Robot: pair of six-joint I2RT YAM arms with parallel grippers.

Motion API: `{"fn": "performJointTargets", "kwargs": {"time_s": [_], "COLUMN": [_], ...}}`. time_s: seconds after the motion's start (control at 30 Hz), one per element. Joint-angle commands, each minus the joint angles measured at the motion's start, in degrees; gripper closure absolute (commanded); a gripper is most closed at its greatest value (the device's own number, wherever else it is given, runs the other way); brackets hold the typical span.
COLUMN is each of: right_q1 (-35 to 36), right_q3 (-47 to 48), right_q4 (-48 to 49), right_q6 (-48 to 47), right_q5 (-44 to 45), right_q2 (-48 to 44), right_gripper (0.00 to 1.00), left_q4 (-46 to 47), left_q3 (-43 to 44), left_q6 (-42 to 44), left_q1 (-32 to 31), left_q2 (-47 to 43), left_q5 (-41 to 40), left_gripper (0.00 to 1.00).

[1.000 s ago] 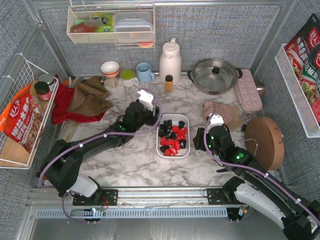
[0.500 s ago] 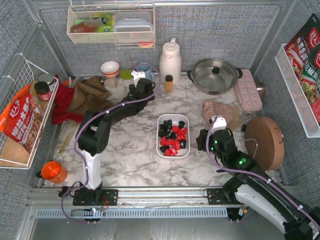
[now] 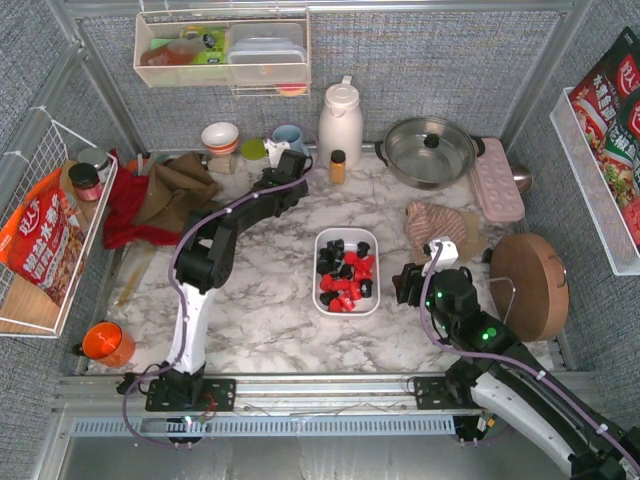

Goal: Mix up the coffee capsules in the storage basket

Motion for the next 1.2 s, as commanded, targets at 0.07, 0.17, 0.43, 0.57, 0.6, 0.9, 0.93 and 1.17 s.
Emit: {"fn": "performJointTargets", "kwargs": {"time_s": [0.07,0.17,0.43,0.57,0.6,0.9,0.93,1.17], "right_q1": [0.01,0.01,0.01,0.00,0.01,-0.06,-0.01,-0.08], "right_q3": [0.33,0.28,-0.02,-0.09,-0.11,0.22,0.19,-0.67], "right_q4": [1.24,0.77,0.48,0.38,0.40,-0.53,-0.70,0.34], "right_q6": [0.36,0.39,0.65,0.65,0.65,0.40,0.39,0.69], "right_q5": [-1.78,-1.84,-1.93,-1.84,-1.84,-0.20,0.21,4.66], "right_q2": [-1.01,-2.05,-3.45,-3.65,-3.65,-3.65,-3.54,-2.42], "right_gripper": [0.44,0.44,0.43,0.43,0.43,0.43,0.43,0.40], "left_q4": [-6.57,-8.22,-11.37,-11.52,-11.11,5.49,7.79,18.62], "left_q3": [5.87,6.77,9.13,8.16,7.46,-13.32,-16.50,-36.38], "left_q6": [-0.62,-1.29,-1.74,-1.00,-0.64,5.57,7.35,15.35], "left_q1": [0.32,0.58,1.63,2.00,2.02,-0.21,-1.63,-16.28], "left_q2": [4.52,5.87,8.76,8.07,7.34,-14.24,-18.09,-34.63], "left_q5": [0.91,0.79,2.42,2.70,2.70,6.38,6.97,8.49], "left_gripper": [0.34,0.34,0.45,0.55,0.57,0.60,0.60,0.60]}}
